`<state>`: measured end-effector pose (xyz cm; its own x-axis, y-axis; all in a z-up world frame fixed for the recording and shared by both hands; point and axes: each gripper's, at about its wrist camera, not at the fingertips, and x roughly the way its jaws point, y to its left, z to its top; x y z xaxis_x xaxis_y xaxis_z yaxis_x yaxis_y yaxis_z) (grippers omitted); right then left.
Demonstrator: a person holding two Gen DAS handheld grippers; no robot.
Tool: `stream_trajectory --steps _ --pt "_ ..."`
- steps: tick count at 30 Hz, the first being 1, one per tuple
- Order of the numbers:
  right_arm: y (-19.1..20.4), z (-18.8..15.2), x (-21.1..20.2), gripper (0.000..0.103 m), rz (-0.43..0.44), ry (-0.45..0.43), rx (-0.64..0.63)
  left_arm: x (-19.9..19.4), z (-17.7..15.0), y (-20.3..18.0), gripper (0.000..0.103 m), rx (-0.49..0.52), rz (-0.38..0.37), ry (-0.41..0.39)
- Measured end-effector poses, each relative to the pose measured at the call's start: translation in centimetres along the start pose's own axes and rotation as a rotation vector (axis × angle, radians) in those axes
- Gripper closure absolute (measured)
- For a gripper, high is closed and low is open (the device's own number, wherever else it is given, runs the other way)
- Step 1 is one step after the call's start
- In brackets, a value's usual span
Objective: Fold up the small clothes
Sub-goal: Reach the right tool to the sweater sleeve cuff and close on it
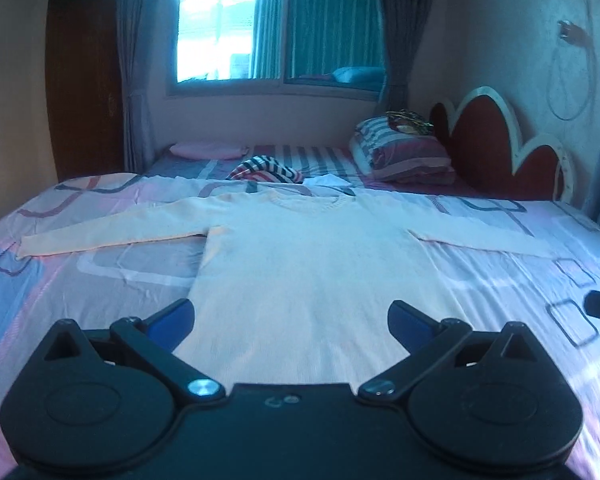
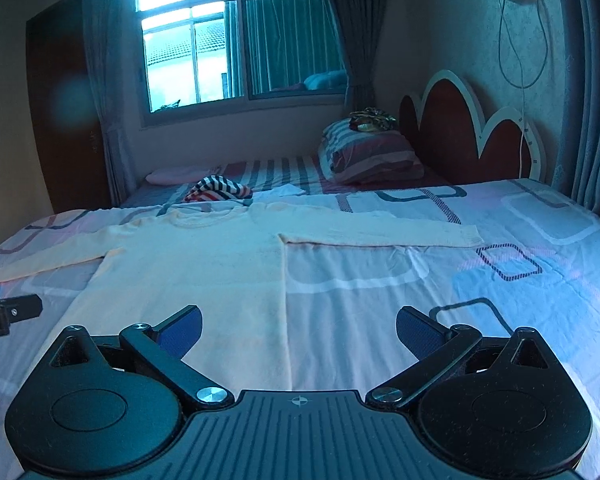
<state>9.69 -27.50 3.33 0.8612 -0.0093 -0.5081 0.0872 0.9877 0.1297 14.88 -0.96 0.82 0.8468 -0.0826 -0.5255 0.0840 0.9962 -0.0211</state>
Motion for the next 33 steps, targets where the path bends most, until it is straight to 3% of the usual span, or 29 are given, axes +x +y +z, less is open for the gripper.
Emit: stream_trajectory --steps 5,6,8,13,15,19,22,25,33 --pt "-2.4 2.2 4.5 0.002 -0.024 -0.002 -0.004 4.4 2.2 0.1 0.011 0.026 0.066 -0.005" --pt "-3.0 2.7 5.6 0.014 -0.031 -0.004 -0.001 5.3 2.7 0.3 0.011 0.028 0.073 -0.008" --pt "-4.3 3.6 8.0 0.024 -0.05 0.011 0.013 7.1 3.6 0.4 0.011 0.029 0.089 -0.012" --pt "-9.0 5.9 14.0 0.025 -0.089 0.012 0.092 11.9 5.2 0.5 0.012 0.069 0.119 -0.009" --pt "-11.0 6.6 16.3 0.039 -0.099 0.019 0.121 13.9 5.6 0.6 0.02 0.077 0.107 0.01" --pt "-15.4 7.6 20.9 0.045 -0.152 0.042 0.188 17.7 6.1 0.5 0.025 0.094 0.107 0.041" --pt "-18.7 7.5 23.3 0.046 -0.19 0.034 0.243 19.7 6.4 0.6 0.024 0.104 0.118 0.041" --pt "-22.3 7.2 25.5 0.058 -0.223 0.044 0.332 21.9 6.6 1.3 0.024 0.087 0.135 0.058" --pt "-29.5 4.9 28.5 0.059 -0.287 0.074 0.543 25.9 5.9 3.1 0.023 0.074 0.186 0.114"
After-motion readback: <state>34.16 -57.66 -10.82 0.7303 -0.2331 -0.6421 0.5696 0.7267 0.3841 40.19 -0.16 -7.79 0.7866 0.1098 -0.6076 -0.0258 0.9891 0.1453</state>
